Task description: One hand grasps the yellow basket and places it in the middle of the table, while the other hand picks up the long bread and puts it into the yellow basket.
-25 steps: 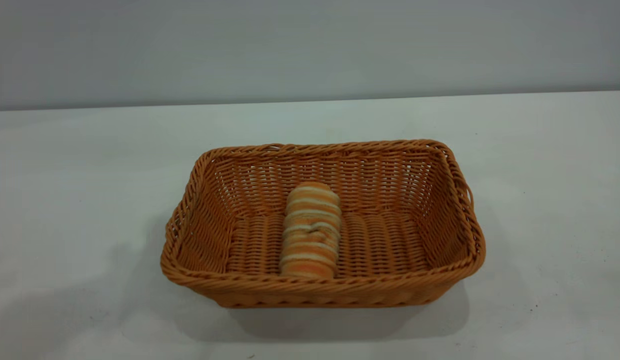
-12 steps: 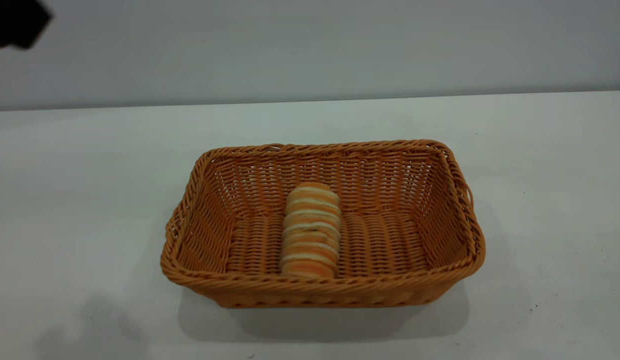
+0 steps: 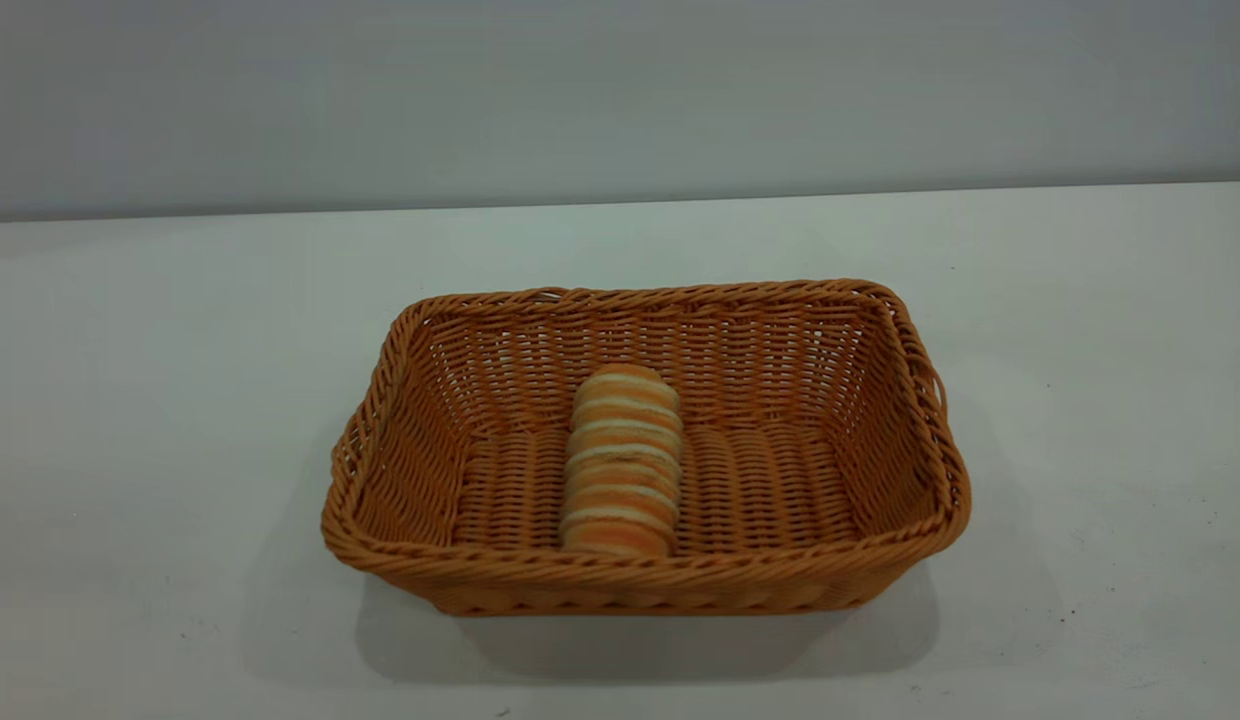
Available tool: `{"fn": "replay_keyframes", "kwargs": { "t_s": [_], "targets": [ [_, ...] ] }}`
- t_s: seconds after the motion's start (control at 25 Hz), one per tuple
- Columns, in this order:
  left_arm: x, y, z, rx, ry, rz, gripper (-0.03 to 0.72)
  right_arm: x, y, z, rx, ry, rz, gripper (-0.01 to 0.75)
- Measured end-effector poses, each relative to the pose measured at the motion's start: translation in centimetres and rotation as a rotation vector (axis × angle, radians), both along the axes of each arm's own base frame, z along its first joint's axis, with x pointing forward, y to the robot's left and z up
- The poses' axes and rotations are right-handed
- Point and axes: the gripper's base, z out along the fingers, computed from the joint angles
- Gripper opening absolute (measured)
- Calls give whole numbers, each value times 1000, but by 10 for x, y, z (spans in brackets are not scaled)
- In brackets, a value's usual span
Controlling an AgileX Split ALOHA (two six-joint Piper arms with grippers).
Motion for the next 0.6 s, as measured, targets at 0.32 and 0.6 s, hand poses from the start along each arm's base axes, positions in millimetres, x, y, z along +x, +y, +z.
{"fn": "replay_keyframes", "kwargs": {
  "t_s": [0.32, 0.6],
  "targets": [
    [-56, 29, -12, 6, -114, 237, 554, 0, 0, 0, 15, 5, -7, 535],
    [-69, 42, -36, 16, -147, 375, 554, 0, 0, 0, 18, 6, -8, 535]
  ]
}}
